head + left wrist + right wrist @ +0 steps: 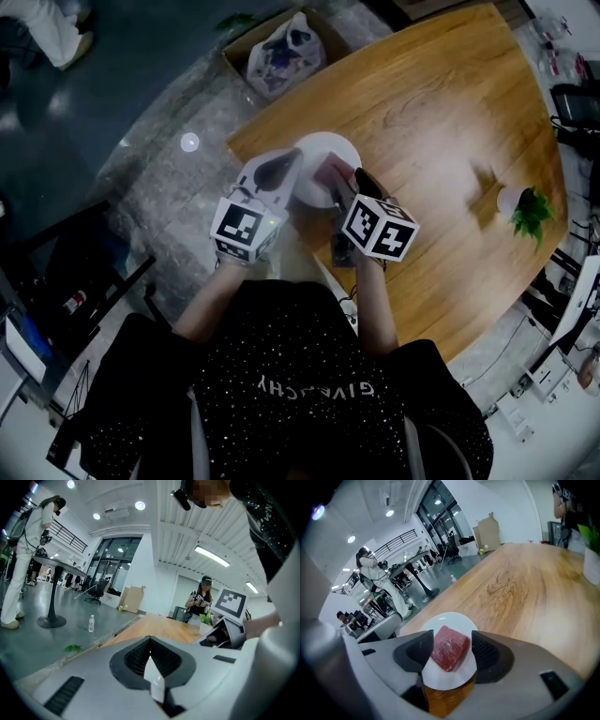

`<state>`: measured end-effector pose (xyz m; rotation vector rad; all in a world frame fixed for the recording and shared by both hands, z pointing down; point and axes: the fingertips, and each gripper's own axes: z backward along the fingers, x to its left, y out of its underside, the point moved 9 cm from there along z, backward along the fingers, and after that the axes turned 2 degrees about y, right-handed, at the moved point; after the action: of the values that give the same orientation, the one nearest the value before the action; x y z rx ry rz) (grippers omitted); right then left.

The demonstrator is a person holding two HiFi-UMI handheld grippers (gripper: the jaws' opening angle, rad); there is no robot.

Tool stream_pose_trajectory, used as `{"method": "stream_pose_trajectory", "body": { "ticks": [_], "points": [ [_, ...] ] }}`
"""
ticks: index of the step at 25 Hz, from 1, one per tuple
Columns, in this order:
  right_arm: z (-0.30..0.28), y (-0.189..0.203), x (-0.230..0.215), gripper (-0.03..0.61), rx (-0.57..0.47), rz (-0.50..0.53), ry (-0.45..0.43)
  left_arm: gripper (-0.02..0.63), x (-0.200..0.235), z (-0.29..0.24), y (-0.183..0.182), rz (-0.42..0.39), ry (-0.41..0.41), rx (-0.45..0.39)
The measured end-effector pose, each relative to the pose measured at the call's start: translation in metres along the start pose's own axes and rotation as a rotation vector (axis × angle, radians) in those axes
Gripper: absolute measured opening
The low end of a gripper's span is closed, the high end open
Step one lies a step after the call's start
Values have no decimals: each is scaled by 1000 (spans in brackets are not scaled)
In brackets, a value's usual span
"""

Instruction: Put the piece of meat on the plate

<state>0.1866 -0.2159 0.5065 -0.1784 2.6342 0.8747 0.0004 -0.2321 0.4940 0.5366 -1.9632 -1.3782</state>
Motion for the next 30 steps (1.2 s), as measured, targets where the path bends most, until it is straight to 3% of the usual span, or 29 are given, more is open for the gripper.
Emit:
{"method": "stream_pose_trajectory", "body": {
  "ticks": [3, 9, 17, 21, 24, 30],
  "points": [
    [8, -2, 3, 242, -34, 50, 32, 6, -2, 4, -3, -7, 3, -9],
    [24, -6, 13, 241, -130, 23, 0, 6, -7, 11, -12, -17, 9, -16],
    [60, -10, 35, 235, -297, 66, -107, 6, -20, 24, -38, -53, 36, -54],
    [84, -10, 43, 46, -397, 119, -55, 6, -30, 31, -50, -84, 58, -57],
    [98, -6, 50, 12, -456, 166, -41, 6, -40, 36, -56, -107, 87, -49],
    [121, 0, 63, 12, -536, 247, -36, 6, -56, 53, -65, -161, 90, -33]
  ]
}}
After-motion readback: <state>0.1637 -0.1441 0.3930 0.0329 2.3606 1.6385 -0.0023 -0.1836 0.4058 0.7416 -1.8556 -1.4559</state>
